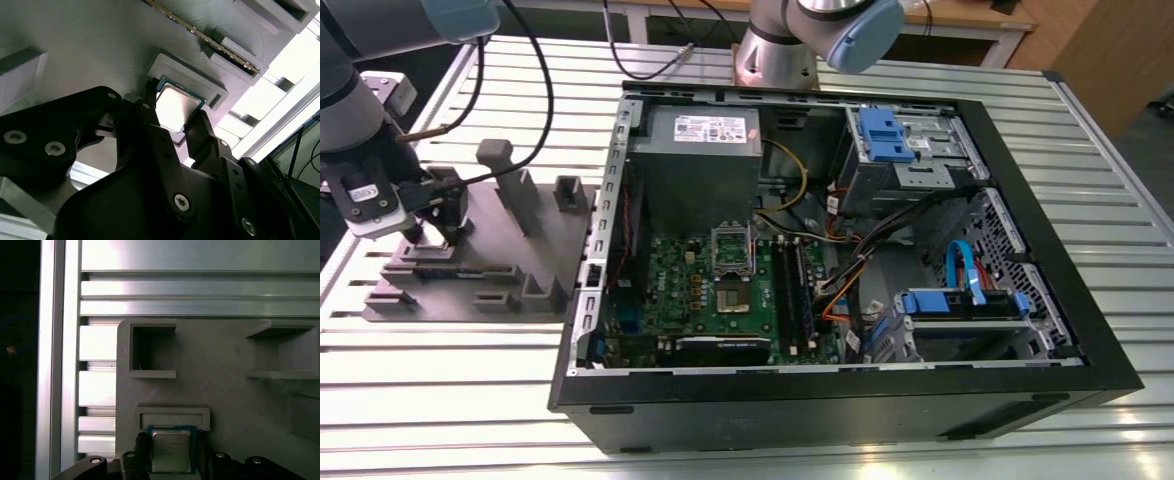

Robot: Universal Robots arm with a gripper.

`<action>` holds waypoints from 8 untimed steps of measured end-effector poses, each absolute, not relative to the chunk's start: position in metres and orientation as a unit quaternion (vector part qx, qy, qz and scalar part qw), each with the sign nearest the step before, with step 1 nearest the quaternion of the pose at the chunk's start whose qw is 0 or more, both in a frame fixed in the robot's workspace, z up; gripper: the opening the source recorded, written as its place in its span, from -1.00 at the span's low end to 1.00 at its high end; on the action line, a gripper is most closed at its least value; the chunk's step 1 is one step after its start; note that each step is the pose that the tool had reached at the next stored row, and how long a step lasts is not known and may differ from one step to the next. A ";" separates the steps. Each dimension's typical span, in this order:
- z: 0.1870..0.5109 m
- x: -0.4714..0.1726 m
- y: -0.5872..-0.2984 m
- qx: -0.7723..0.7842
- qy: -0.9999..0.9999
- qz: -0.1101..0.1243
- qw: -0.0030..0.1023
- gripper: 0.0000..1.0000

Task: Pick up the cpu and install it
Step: 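Pick up the cpu and move it towards the insertion slot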

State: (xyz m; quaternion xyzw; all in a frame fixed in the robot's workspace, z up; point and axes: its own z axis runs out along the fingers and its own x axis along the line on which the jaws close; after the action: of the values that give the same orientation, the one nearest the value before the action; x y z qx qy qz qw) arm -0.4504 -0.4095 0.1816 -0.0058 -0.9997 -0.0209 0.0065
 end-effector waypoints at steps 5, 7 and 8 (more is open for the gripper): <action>0.183 -0.450 -0.410 -0.006 -1.000 -0.021 0.007 -0.06; 0.185 -0.450 -0.410 -0.006 -1.000 -0.021 0.007 -0.06; 0.187 -0.450 -0.410 -0.006 -1.000 -0.021 0.006 -0.06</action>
State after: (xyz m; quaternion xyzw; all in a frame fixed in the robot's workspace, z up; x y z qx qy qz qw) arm -0.4504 -0.4095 0.1867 -0.0058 -0.9997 -0.0209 0.0065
